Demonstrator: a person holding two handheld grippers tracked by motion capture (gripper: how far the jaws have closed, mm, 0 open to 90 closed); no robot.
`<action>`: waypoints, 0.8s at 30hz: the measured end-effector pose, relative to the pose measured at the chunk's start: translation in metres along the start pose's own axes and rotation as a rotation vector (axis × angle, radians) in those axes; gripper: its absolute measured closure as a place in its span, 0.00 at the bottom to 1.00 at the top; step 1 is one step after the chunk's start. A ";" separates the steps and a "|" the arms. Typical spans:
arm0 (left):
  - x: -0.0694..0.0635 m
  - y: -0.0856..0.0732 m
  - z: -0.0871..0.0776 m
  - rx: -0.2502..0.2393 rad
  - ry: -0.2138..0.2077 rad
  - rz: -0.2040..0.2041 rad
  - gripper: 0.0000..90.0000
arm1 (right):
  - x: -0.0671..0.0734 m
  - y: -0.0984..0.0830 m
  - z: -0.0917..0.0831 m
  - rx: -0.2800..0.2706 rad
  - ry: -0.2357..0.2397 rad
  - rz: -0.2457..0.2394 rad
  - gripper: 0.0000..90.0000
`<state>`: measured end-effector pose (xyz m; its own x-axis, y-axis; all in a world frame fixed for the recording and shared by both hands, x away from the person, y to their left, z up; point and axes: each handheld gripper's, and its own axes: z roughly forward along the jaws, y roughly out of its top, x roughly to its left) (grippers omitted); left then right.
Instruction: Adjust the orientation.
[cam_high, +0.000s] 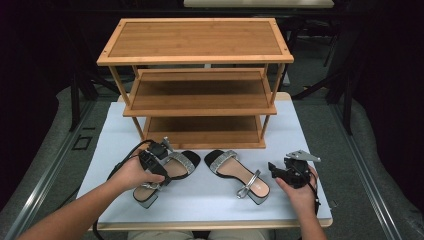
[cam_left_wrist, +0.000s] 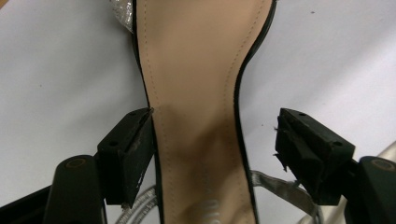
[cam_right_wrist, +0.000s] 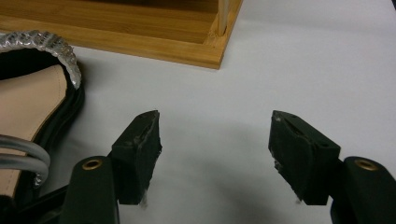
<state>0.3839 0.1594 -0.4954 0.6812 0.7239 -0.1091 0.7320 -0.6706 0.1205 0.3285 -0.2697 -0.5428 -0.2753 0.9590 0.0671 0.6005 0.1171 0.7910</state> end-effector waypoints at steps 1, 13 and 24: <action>0.000 0.001 0.002 0.008 0.001 -0.001 0.30 | 0.000 0.000 0.000 0.001 0.000 0.001 0.37; 0.006 0.002 0.017 0.049 0.005 -0.016 0.38 | 0.001 -0.001 0.002 0.009 0.007 -0.002 0.37; 0.007 0.006 0.019 0.088 0.013 -0.038 0.45 | 0.001 -0.001 0.003 0.017 0.003 -0.009 0.37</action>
<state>0.3931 0.1574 -0.5144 0.6528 0.7510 -0.0992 0.7563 -0.6536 0.0291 0.3302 -0.2679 -0.5454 -0.2828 0.9572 0.0620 0.6110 0.1300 0.7809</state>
